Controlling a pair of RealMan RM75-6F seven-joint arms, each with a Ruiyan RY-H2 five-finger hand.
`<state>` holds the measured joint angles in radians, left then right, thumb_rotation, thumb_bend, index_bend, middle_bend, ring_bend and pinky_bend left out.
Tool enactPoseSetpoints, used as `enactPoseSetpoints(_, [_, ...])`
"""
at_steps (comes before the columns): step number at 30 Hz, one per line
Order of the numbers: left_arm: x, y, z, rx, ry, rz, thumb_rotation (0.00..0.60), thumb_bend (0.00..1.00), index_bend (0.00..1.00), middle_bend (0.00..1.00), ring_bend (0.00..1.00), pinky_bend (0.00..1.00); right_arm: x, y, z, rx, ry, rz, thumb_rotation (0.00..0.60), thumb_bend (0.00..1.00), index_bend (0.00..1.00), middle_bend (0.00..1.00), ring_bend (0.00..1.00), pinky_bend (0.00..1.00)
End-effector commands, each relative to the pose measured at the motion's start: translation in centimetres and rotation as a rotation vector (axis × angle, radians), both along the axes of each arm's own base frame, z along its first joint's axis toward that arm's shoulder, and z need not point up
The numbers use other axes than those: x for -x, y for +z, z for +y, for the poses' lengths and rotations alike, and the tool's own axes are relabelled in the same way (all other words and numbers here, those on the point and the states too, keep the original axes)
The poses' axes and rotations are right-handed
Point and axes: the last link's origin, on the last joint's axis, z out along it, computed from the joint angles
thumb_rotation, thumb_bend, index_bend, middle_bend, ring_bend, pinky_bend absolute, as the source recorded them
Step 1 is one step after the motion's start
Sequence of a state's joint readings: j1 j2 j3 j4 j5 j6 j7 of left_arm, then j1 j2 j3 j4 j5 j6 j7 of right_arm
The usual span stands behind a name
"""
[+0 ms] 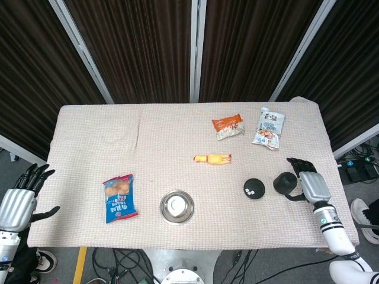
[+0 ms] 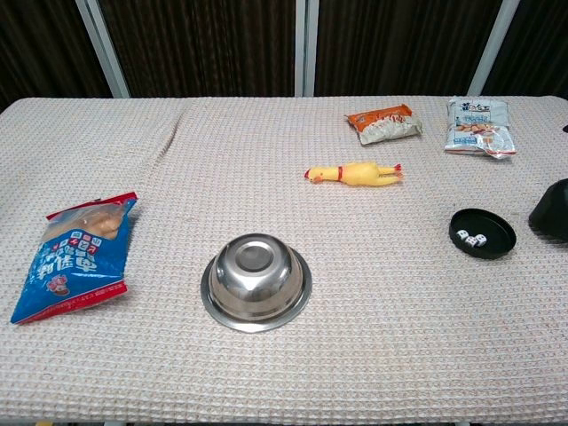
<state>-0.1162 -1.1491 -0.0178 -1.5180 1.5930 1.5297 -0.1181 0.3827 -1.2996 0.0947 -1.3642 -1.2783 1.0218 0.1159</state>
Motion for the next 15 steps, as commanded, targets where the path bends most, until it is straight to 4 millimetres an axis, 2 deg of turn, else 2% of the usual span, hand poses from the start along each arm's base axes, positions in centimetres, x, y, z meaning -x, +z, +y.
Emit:
enactPoseSetpoints(1, [0.0,0.0,0.0,-0.001,-0.001,0.0,0.6,0.09,0.16,0.08,0.0,0.16,-0.6,0.6,0.0,0.03,0.017,-0.02,0.6,0.0,0.0,0.02,0.0,0.0])
enactPoseSetpoints(7, [-0.1,0.1,0.1,-0.008,-0.002,-0.004,0.6,0.09,0.16,0.08,0.0,0.16,-2.6,3.3,1.2,0.12,0.148,-0.072,0.6,0.0,0.0,0.02,0.0,0.0])
enactPoseSetpoints(11, [-0.2,0.3,0.1,-0.011,-0.001,-0.004,0.6,0.09,0.16,0.08,0.0,0.16,-2.1,5.6,3.3,0.196,0.235,0.15,0.6,0.0,0.0,0.01,0.0,0.0])
enactPoseSetpoints(15, [-0.2,0.5,0.1,-0.018,0.001,-0.004,0.6,0.09,0.16,0.08,0.0,0.16,-1.2,5.9,5.6,0.247,0.223,0.261,0.6,0.0,0.0,0.01,0.0,0.0])
